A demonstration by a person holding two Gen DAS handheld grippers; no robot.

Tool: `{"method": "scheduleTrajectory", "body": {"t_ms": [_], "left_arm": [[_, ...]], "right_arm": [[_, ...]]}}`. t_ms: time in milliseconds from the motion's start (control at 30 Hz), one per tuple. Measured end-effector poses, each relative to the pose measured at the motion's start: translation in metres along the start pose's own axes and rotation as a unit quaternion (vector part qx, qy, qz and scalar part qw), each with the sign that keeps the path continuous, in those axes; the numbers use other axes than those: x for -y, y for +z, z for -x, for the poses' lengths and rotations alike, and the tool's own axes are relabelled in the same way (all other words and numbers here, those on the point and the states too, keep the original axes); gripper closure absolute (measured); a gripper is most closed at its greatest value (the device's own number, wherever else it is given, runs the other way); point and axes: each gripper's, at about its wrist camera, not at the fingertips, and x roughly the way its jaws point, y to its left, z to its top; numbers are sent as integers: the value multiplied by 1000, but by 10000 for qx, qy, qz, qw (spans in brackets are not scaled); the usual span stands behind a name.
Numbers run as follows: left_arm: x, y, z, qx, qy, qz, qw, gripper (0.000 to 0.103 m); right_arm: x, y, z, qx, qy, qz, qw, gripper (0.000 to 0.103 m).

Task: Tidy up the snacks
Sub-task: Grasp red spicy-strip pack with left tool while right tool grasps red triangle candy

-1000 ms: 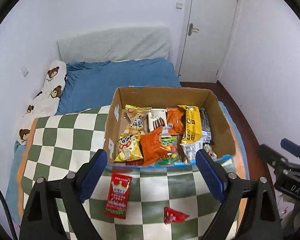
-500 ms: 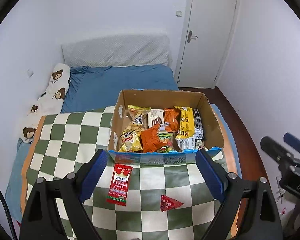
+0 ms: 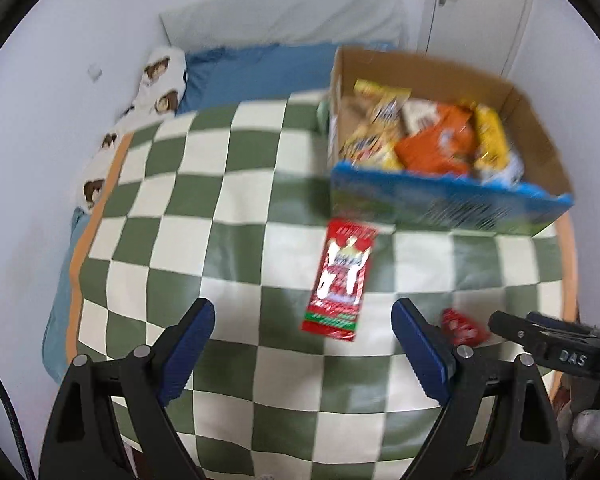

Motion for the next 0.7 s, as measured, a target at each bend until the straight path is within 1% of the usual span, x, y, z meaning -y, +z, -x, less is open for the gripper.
{"method": "scheduleTrajectory", "body": {"t_ms": [33, 67, 100, 167, 200, 233, 300, 367, 433, 500, 567, 600, 633, 700], "left_arm": [[-1, 1, -9, -104, -4, -25, 9999, 13], [-1, 2, -18, -204, -16, -59, 9998, 13], [0, 5, -28, -286, 11, -74, 9996, 13], [2, 11, -51, -495, -47, -117, 9987, 13], [3, 15, -61, -595, -72, -135, 9981, 13], [6, 18, -76, -761, -117, -200, 9968, 13], [10, 24, -106, -1187, -327, -285, 9920, 13], [16, 26, -135, -1551, -625, -344, 9853, 13], [19, 26, -152, -1679, -714, -380, 9825, 13], [21, 26, -162, -1685, -742, -402, 9821, 15], [21, 24, -166, -1648, -724, -436, 9827, 34], [21, 22, -166, -1622, -723, -433, 9832, 39], [20, 19, -165, -1602, -766, -405, 9833, 46], [17, 9, -161, -1609, -797, -364, 9831, 47]], "right_arm": [[3, -2, -16, -171, 56, -150, 9997, 16], [7, -4, -32, -348, 155, -337, 9987, 19], [10, -6, -44, -451, 152, -459, 9978, 24], [11, -5, -67, -618, 86, -607, 9962, 31], [11, -5, -75, -691, 35, -654, 9955, 37], [12, -5, -84, -749, -6, -715, 9946, 48], [14, -5, -98, -843, -87, -770, 9934, 67], [15, -9, -102, -810, -91, -796, 9935, 70], [12, -12, -101, -802, -190, -639, 9946, 71], [11, -17, -98, -820, -241, -547, 9948, 71], [14, -21, -95, -839, -290, -504, 9948, 71], [16, -23, -93, -845, -299, -519, 9946, 71], [19, -24, -92, -862, -304, -539, 9944, 71], [26, -28, -90, -944, -273, -607, 9933, 71]]}}
